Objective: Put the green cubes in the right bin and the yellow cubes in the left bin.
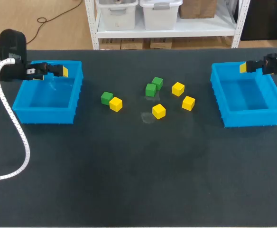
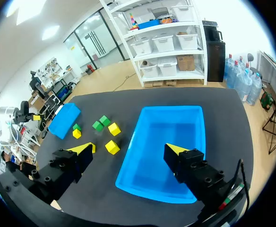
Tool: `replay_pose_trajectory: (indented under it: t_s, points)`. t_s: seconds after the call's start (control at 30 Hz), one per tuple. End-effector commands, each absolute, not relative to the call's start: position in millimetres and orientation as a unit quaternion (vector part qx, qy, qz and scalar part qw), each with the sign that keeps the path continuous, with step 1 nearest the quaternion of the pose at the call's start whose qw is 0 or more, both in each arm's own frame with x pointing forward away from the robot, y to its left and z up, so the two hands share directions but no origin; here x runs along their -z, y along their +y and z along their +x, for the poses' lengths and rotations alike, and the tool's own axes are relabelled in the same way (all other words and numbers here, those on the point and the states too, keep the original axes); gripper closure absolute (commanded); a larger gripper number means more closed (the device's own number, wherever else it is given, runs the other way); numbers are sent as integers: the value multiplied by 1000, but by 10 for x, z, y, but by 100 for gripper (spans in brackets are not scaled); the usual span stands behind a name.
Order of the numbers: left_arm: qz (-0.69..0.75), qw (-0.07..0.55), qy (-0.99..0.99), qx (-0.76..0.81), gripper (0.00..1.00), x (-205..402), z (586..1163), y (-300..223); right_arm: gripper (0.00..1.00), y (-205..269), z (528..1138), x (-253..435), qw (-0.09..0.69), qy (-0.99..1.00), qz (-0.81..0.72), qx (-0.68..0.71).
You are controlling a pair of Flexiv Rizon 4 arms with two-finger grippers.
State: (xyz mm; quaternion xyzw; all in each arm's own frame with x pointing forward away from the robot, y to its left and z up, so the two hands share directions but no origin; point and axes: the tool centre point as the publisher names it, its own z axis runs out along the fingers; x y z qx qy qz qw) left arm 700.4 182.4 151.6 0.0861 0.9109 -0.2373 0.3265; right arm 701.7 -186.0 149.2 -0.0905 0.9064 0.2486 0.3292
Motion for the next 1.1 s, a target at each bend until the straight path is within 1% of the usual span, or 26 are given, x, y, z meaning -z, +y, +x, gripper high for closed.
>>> replay_pose_trajectory:
  t_s: [0.03,0.5,0.67,0.87,1.1]
  points:
    - [88,329,908,242,0,-1499,7001,1845,0,-1858,7015,-1495,329,907,-90,-247]
    - [88,329,908,242,0,-1499,7001,1845,0,-1858,7015,-1495,329,907,-90,-247]
    - [88,329,908,242,0,-1499,7001,1845,0,-1661,7301,-1699,310,913,-142,-224]
    - [88,329,908,242,0,-1499,7001,1845,0,-1476,7728,-1850,261,920,-214,-200]
    - [88,329,908,242,0,-1499,7001,1845,0,-1262,8172,-1723,187,921,-279,-198]
